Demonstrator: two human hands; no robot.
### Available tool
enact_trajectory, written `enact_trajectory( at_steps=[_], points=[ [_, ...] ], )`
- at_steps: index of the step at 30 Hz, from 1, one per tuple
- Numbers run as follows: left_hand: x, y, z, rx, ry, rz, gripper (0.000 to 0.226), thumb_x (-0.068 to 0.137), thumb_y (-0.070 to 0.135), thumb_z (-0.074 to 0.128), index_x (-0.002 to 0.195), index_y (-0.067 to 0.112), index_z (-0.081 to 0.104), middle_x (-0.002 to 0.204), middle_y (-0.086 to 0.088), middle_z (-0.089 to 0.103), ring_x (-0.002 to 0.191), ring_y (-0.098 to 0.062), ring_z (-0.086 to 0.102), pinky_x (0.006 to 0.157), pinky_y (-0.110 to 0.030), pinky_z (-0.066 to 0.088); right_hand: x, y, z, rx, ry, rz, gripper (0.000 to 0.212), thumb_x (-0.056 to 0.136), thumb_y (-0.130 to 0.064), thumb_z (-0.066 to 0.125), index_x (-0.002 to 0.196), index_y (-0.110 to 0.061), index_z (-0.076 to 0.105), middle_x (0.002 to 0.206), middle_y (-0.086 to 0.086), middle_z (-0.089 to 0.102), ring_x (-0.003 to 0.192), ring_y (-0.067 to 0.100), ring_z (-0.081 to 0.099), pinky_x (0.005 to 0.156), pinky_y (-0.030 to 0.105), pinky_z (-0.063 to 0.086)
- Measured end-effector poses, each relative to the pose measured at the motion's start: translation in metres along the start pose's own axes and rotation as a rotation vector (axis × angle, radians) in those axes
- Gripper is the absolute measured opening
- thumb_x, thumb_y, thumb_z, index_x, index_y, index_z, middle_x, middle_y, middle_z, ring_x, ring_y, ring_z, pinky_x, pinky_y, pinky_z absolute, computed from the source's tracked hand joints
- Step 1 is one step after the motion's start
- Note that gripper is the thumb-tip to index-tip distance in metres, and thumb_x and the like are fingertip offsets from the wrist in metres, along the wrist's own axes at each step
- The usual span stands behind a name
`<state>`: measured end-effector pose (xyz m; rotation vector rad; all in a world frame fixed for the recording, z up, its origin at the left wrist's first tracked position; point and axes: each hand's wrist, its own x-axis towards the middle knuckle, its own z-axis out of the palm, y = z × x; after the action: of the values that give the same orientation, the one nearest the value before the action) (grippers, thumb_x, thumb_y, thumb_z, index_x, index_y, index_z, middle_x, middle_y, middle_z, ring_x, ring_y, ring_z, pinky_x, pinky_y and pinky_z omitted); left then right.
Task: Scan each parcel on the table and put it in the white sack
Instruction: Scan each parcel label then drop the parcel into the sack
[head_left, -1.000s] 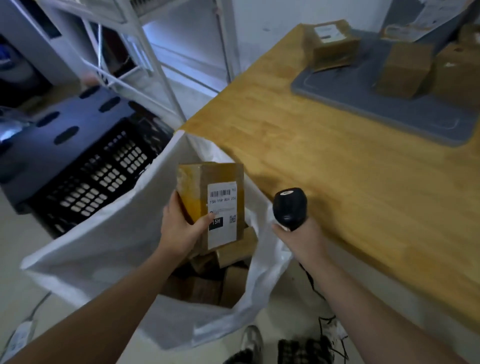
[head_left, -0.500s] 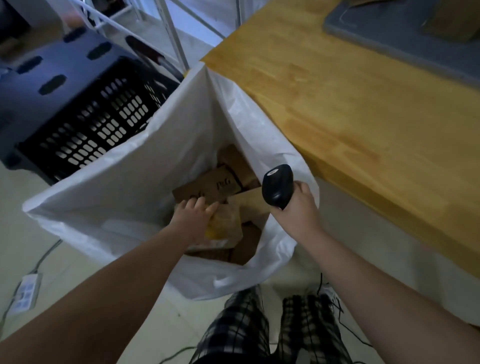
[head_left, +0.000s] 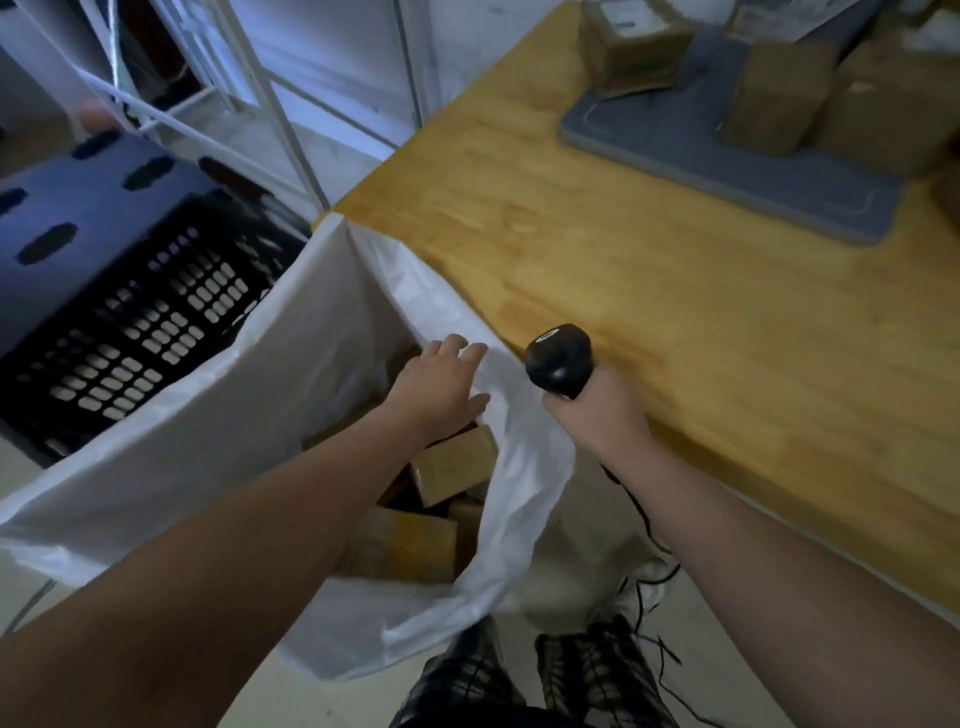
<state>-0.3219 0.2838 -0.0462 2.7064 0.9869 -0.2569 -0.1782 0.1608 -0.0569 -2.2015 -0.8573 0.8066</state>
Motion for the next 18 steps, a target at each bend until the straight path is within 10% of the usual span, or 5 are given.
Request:
enact_trajectory(
  at_steps=[18],
  points=[
    [0.216, 0.226, -0.12, -0.226, 0.161, 0.16, 0.06, 0.095, 0.036, 0.055, 0.147, 0.014, 0.033, 0.143, -0.008, 0.042, 0.13, -0.027, 0.042, 0.101, -0.037, 0.04, 0.112, 0.048, -0.317, 0.003, 0.368, 0.041, 0.027, 0.082, -0.018, 0.064, 0.06, -0.013, 0.05, 0.054, 0.004, 0.054, 0.055, 0.025, 0.057, 0.057, 0.034, 0.048]
  ],
)
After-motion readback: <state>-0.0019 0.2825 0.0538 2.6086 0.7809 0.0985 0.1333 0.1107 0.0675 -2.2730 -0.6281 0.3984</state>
